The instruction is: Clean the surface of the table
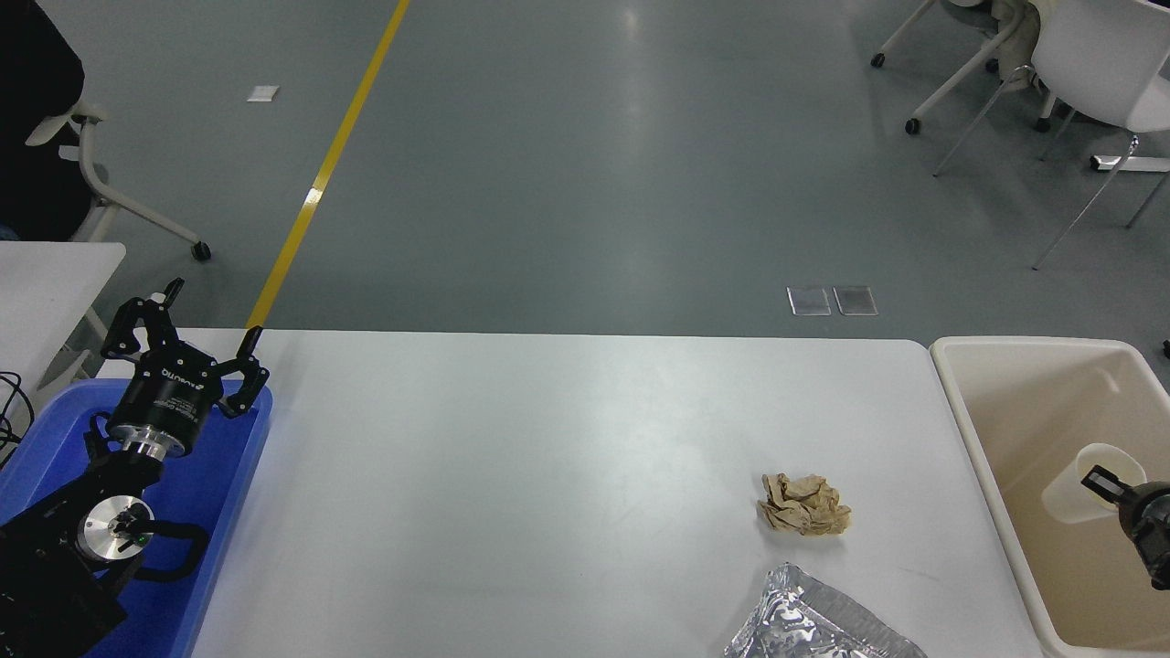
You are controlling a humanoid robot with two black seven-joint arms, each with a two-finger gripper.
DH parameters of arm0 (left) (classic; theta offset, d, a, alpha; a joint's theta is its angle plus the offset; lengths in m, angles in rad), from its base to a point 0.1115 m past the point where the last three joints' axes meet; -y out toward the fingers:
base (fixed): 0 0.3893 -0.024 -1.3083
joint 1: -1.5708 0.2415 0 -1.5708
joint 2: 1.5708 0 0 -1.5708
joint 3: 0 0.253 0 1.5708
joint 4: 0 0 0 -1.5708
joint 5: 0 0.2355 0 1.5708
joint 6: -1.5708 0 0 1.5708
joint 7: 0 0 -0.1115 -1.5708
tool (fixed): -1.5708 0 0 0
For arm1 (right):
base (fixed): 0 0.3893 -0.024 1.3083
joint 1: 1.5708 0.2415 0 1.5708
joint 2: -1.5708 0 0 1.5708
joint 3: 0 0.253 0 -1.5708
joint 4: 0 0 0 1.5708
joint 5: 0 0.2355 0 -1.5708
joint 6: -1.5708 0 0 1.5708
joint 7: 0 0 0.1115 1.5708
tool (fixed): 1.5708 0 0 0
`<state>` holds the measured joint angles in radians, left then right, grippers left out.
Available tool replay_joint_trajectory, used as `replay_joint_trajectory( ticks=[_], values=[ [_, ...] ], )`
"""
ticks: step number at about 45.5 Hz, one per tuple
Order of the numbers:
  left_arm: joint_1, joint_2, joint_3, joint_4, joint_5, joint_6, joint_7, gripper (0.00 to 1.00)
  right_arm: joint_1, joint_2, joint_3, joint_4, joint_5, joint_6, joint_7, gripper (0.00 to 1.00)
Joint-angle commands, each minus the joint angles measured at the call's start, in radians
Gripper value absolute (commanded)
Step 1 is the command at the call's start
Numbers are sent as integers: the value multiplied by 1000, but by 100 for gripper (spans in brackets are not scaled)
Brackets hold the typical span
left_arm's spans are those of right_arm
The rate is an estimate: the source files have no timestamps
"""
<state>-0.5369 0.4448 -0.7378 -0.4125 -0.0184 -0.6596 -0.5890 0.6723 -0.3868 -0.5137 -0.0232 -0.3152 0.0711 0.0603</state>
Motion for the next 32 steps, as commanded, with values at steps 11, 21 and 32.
replay_joint_trajectory(
  ticks=[11, 21, 32],
  values=[
    [0, 0, 0, 0, 0, 0, 0, 100, 4, -1, 12, 2, 13, -62, 1, 69],
    [0, 0, 0, 0, 0, 0, 0, 100, 41, -7, 306, 2, 13, -60, 0, 97],
    [0, 0, 0, 0, 0, 0, 0, 100, 119, -61, 504, 0, 15, -50, -8, 98]
  ],
)
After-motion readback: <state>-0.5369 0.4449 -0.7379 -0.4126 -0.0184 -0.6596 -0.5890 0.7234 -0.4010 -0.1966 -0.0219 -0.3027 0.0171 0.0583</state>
